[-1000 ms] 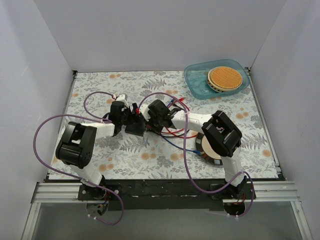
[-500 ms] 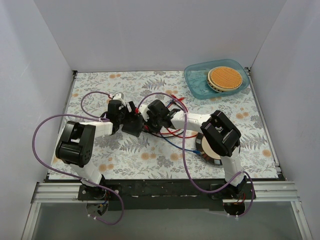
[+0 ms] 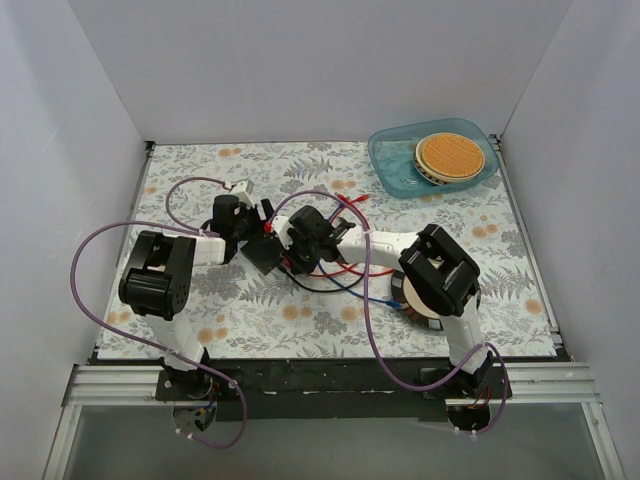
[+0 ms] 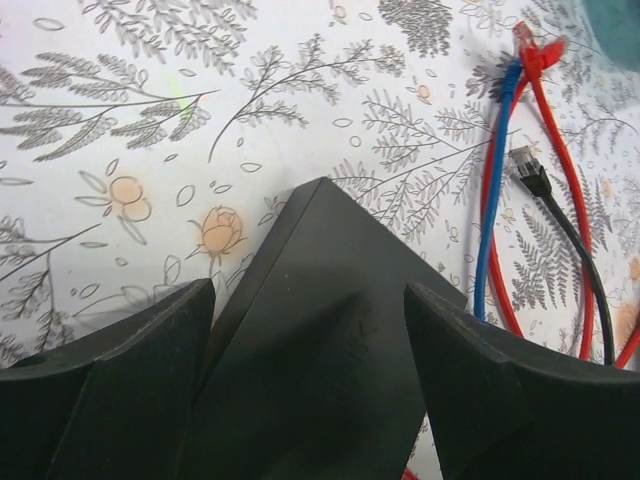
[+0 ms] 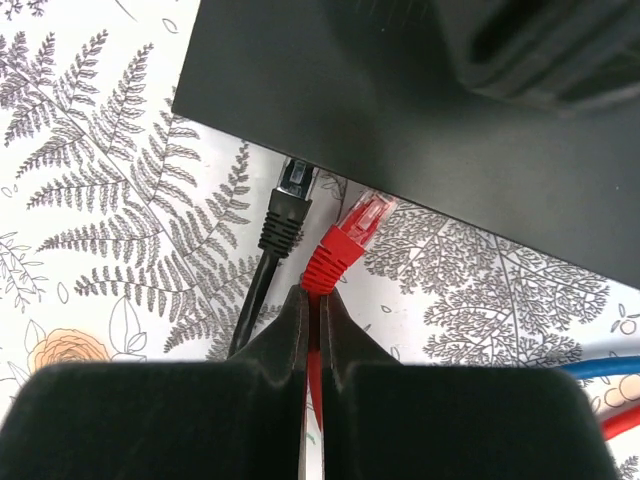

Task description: Insert the plug into the switch port

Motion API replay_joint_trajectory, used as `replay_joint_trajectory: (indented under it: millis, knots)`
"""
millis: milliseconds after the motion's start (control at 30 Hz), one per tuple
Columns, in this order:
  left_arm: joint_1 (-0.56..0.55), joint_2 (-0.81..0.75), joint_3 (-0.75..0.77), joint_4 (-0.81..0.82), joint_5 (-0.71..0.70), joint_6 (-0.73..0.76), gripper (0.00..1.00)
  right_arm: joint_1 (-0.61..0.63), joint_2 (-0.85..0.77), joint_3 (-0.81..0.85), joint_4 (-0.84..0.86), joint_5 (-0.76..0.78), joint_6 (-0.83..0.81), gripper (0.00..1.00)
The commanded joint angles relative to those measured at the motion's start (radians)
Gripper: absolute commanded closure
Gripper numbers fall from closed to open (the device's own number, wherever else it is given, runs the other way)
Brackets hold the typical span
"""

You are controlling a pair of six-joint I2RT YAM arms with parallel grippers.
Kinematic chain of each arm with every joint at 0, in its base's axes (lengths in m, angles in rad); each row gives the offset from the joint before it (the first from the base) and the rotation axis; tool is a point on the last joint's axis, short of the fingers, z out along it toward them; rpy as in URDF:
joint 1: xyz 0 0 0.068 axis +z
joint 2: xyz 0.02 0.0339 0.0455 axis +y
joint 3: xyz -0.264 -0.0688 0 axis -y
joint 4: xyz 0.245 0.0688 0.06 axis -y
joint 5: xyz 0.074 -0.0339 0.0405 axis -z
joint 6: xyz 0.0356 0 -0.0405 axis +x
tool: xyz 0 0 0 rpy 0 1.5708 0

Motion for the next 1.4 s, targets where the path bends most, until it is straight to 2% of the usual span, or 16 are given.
replay_joint_trajectory:
  millis: [0, 167, 400, 500, 667, 833, 1267, 1367]
  knots:
    - [-0.045, 0.030, -0.012, -0.028, 0.250, -0.026, 0.26, 0.040, -0.001, -0.016, 0.120, -0.045, -0.017, 0.99]
    - [-0.045, 0.045, -0.019, -0.011, 0.271, -0.014, 0.27, 0.041, -0.012, -0.042, 0.123, 0.007, -0.046, 0.99]
    - [-0.045, 0.051, -0.023, -0.006, 0.294, -0.006, 0.34, 0.038, -0.009, -0.057, 0.122, 0.097, -0.055, 0.99]
    - [-0.045, 0.038, -0.038, -0.010, 0.293, -0.018, 0.35, 0.035, 0.004, -0.036, 0.114, 0.128, -0.013, 0.99]
    - [-0.047, -0.007, -0.090, -0.029, 0.241, -0.072, 0.39, 0.035, 0.025, 0.004, 0.102, 0.180, 0.158, 0.99]
    - [-0.047, -0.059, -0.170, -0.013, 0.207, -0.143, 0.40, 0.035, -0.008, -0.043, 0.197, 0.234, 0.286, 0.99]
    - [-0.048, -0.094, -0.213, -0.052, 0.116, -0.183, 0.45, 0.035, -0.032, -0.080, 0.286, 0.303, 0.380, 0.99]
    - [-0.048, -0.099, -0.193, -0.072, 0.045, -0.180, 0.39, 0.035, -0.033, -0.089, 0.290, 0.295, 0.377, 0.99]
